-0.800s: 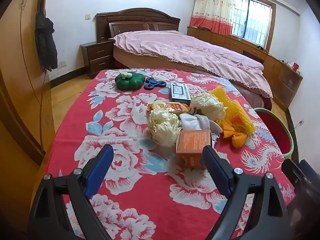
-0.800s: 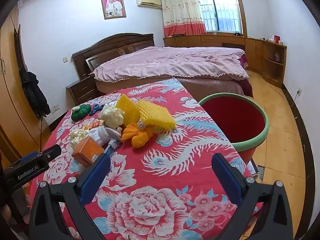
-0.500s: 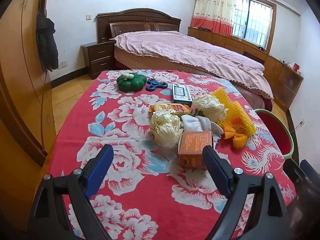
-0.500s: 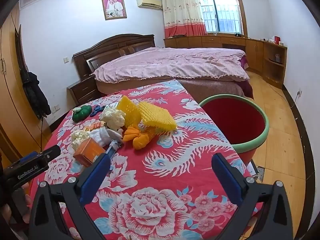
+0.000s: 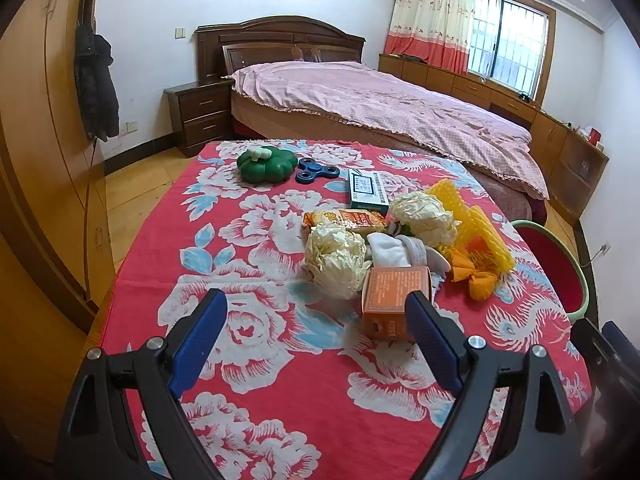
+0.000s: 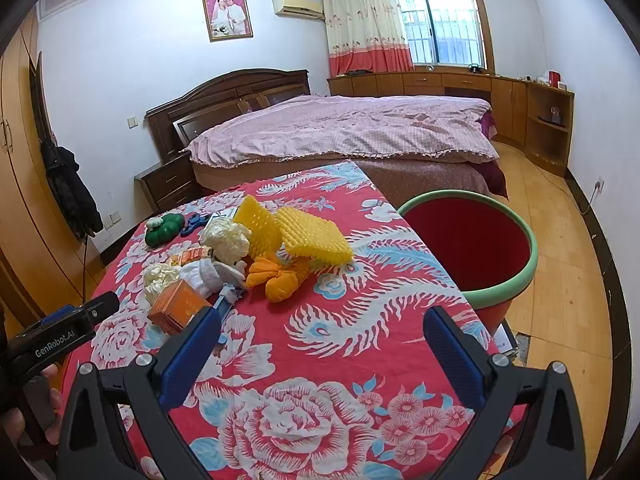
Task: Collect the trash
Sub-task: 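Reach the left tool toward the crumpled cream bag while the right tool approaches the yellow mesh foam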
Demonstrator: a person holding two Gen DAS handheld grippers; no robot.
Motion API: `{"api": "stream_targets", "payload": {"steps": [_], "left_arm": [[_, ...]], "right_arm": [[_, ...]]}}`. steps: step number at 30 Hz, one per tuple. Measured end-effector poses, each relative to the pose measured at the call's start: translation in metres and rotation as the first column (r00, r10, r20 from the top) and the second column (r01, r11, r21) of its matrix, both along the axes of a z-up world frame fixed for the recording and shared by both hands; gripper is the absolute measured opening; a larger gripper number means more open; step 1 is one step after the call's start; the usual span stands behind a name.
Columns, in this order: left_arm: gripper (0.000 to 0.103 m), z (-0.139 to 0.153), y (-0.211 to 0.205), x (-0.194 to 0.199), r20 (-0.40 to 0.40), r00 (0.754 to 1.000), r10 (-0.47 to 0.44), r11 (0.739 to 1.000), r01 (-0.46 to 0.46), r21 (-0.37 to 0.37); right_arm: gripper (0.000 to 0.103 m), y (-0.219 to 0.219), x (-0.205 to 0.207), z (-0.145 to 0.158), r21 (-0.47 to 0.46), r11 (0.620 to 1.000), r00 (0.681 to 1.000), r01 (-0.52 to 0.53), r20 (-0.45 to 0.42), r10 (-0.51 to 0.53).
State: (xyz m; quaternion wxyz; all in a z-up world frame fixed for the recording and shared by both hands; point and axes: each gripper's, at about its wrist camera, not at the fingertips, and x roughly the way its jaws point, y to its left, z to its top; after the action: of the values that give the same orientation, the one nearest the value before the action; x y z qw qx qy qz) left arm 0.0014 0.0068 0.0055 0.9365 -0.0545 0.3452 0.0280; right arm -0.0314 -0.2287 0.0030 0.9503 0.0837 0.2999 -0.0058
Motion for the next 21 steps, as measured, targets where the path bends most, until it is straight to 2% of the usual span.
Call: {"api": "stream_targets", "payload": {"steps": [14,21], "left_arm": [[0.091,0.002,0.012,0.009,-0.008,1.0,0.016,1.0,-0.016,0.0],[0.091,-0.004,0.02,0.022,-0.042,0.999,0.015,1.0,-0.016,-0.024]], "right_arm": [[0.103,-0.003,0.009,0.002,0.005,1.0,1.0,0.002,0.007,-0.002],[0.103,-0.005,0.017,0.003,0.014,1.0,1.0,-0.017,0.003,0.016]]}}
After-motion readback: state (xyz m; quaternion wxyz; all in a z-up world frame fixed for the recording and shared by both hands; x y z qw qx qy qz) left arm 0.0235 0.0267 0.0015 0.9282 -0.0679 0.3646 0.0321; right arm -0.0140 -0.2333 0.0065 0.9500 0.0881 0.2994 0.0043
